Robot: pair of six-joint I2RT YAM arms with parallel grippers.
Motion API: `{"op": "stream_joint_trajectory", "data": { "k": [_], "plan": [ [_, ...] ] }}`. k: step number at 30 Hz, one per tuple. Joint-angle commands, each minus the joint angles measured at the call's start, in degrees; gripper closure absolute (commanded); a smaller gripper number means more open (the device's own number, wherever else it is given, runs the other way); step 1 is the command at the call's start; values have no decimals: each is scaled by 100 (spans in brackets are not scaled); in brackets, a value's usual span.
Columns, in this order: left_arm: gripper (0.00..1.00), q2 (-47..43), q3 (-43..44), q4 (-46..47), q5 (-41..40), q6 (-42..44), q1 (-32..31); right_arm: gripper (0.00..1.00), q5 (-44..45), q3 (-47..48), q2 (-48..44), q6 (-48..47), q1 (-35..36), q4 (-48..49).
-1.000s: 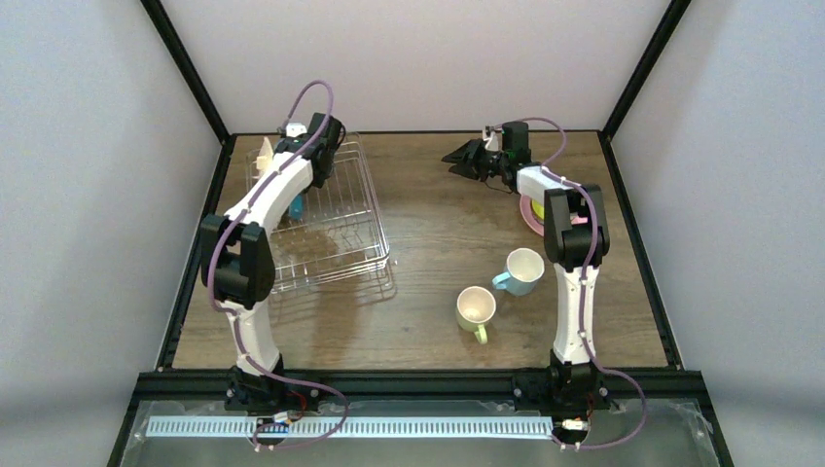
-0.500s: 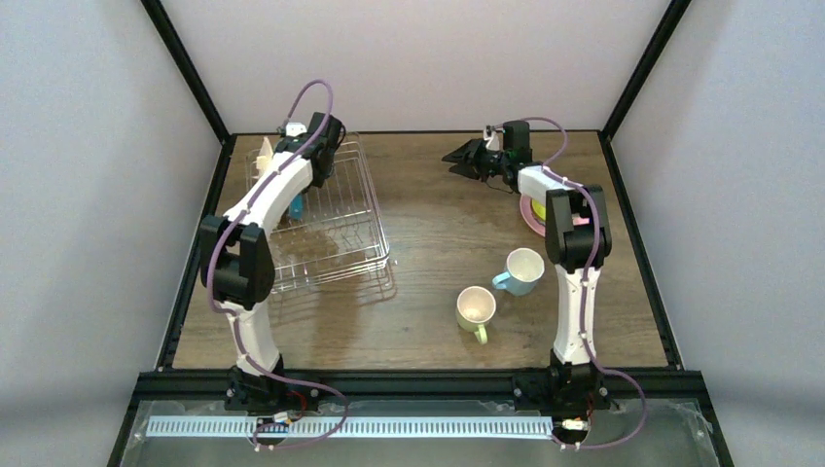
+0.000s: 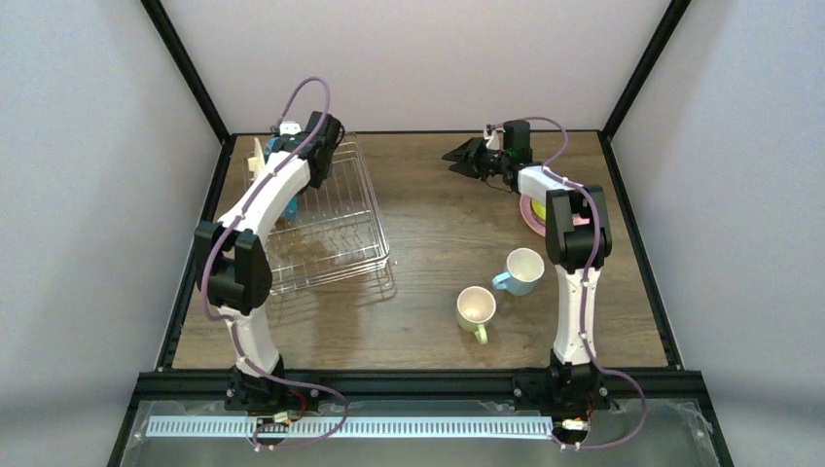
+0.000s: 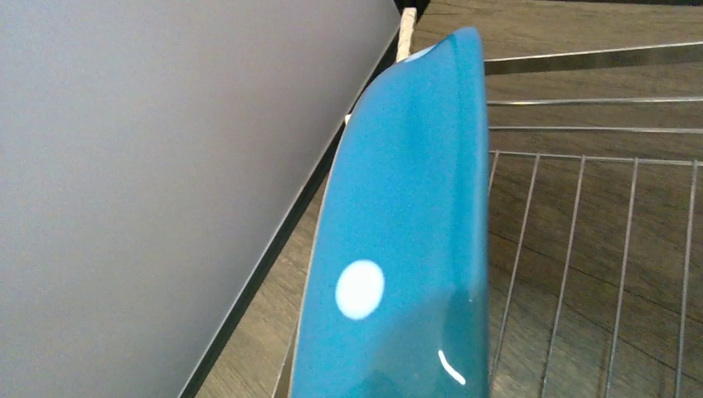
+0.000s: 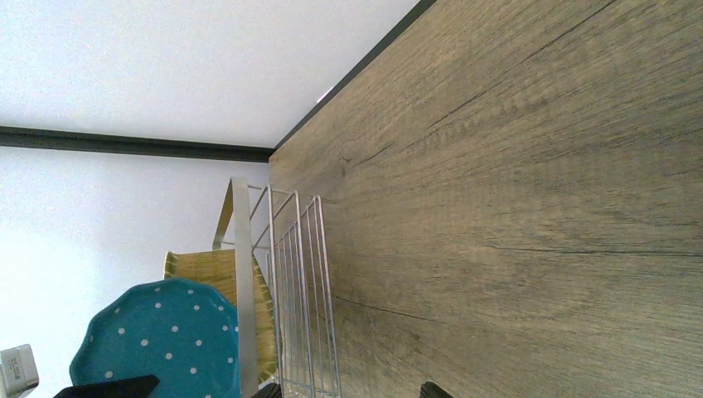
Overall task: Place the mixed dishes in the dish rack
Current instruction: Insert the plate into the dish rack.
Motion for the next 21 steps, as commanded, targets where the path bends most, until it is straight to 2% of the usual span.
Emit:
{"op": "stream_joint_trajectory", "data": {
  "k": [1, 8, 13, 21],
  "plan": [
    [97, -426, 207, -361, -851, -261, 43, 5, 37, -56, -167, -55, 46, 38],
    [97, -513, 108, -589, -923, -470, 39, 5, 0, -39, -195, -88, 67, 8],
    [97, -637, -198, -311, -669, -441, 46, 5, -19, -114, -221, -161, 70, -5],
    [97, -661, -218, -152, -591, -397, 41, 5, -67, -273, -199, -154, 72, 97]
  ]
}}
